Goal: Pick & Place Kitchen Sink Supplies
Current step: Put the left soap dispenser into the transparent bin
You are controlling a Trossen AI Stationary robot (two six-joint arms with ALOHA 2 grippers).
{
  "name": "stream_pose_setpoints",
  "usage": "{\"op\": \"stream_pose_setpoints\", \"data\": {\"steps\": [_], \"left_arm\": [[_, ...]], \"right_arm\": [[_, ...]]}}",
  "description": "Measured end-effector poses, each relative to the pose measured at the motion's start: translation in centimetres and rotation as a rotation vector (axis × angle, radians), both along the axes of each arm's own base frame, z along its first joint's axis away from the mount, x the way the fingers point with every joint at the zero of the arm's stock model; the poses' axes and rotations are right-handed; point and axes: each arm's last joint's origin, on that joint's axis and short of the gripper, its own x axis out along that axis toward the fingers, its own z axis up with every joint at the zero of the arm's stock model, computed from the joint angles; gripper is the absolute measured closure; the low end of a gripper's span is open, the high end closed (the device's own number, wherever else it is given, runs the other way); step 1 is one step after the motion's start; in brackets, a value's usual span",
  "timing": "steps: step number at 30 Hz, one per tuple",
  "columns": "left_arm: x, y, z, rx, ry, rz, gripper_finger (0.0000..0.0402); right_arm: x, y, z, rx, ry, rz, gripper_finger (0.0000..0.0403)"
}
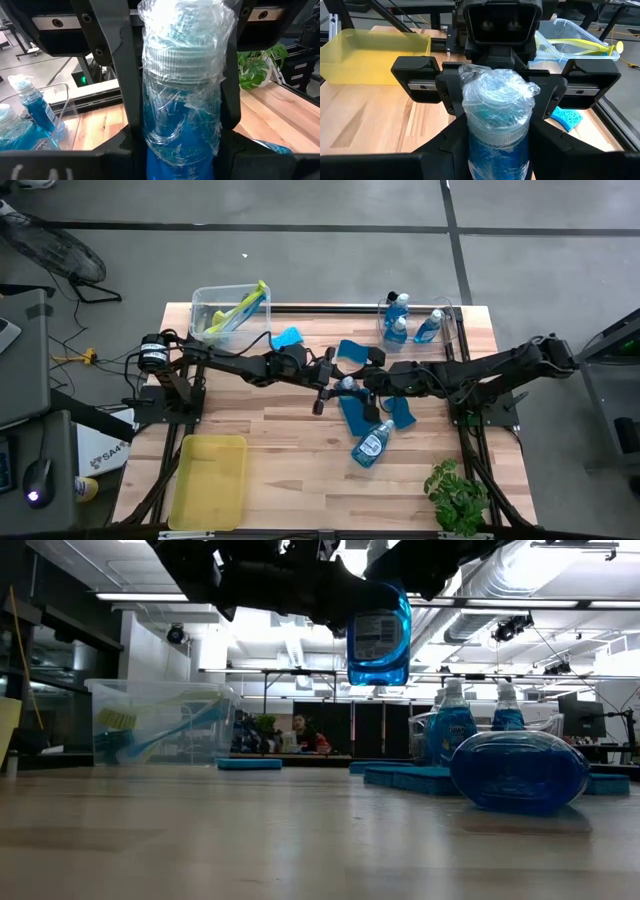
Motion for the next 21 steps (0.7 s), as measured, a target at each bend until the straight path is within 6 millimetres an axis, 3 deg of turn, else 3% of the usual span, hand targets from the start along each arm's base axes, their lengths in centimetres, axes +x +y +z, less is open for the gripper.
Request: {"op": "stream_pose_setpoints", "data": {"steps": [10, 21], "left_arm": [[0.0, 0.0, -0.2, 0.009, 0.023, -0.002, 0.0265], [-1.6, 0.0, 1.4, 0.109, 0.106, -0.002, 0.0265]], "right_arm": [[0.0, -0.1, 0.0, -0.003, -0.001, -0.019, 0.0256], [0.1, -0.3, 0.2, -0.025, -0.026, -0.083, 0.0257]]}}
